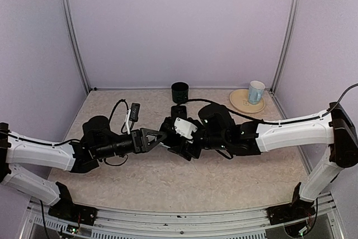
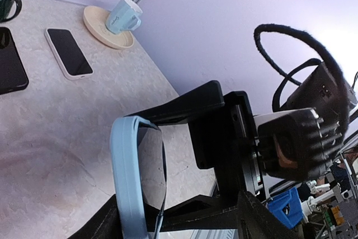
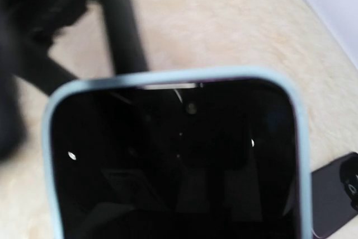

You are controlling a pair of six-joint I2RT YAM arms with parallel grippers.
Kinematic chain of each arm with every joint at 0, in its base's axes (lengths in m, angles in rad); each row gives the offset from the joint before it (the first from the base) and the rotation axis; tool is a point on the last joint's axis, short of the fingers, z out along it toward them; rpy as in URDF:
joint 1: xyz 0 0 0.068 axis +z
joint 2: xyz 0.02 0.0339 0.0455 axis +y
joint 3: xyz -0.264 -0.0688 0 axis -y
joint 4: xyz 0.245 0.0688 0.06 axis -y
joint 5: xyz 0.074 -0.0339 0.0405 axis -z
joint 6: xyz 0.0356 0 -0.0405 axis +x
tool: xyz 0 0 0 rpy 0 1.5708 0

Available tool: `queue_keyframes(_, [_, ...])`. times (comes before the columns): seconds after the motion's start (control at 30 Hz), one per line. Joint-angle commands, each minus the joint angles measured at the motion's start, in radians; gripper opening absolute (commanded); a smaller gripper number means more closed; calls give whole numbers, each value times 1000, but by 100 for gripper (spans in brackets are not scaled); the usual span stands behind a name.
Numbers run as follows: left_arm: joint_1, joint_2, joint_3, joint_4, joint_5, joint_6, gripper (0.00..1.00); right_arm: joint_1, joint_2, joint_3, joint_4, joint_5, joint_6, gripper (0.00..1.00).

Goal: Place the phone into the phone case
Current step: Pass from the left arm to the right, then pass from the right arm to the left

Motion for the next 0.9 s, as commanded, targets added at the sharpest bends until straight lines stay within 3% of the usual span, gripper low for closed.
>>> queue_keyframes(0.0, [-6,-51,-20,73,-68,32,65,-2,-33,9,93,145,171,56])
queue_keyframes(0.27, [-32,-14,-7,72,-147,34,63,5,11,23,143,245,386,54])
queue_keyframes(0.87, [-18,82,63,52,-228,23,57,63,36,29,224,344,393,54])
